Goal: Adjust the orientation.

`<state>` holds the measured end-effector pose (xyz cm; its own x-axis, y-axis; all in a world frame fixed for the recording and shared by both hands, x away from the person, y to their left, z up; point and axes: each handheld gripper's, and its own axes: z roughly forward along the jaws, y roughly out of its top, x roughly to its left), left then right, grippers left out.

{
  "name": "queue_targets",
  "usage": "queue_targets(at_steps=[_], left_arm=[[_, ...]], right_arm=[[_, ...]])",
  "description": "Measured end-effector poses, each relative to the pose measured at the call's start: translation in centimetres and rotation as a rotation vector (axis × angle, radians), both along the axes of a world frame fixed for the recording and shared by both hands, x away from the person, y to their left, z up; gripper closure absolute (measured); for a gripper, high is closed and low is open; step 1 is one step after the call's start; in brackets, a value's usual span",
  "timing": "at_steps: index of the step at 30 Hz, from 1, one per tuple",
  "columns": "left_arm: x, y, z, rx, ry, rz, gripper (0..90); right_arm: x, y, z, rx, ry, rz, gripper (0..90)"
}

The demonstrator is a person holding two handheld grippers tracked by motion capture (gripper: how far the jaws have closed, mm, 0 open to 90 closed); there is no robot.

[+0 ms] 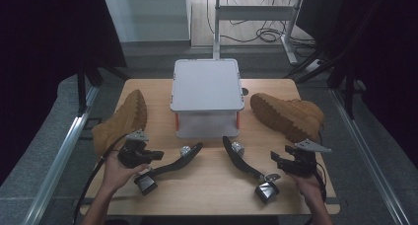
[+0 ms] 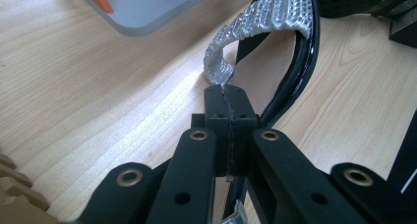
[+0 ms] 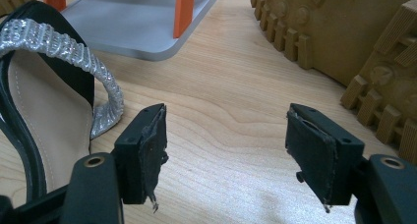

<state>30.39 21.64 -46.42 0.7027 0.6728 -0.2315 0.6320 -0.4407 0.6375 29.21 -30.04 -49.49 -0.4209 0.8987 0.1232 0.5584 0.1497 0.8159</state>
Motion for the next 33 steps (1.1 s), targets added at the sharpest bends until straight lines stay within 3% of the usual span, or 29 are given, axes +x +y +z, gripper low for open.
queue_targets(at_steps=[11, 29, 32, 33], left_arm=[[-0.6, -1.1, -1.0, 0.033, 0.048, -0.023, 89.9], [-1.9, -2.4, -0.8, 0.033, 0.051, -0.05, 89.9], [-2.6, -3.1, -0.8, 0.049, 0.065, -0.073, 89.8], [-2.9, -3.5, -0.9, 0.072, 0.069, -0.08, 89.8]], right_arm=[[-0.1, 0.1, 0.1, 0.028, 0.014, 0.011, 32.2], [-0.2, -0.1, 0.0, 0.023, 0.018, 0.0, 32.0], [-0.3, -0.1, 0.0, 0.024, 0.015, -0.001, 32.0], [-0.3, -0.2, 0.1, 0.023, 0.015, -0.001, 32.0]])
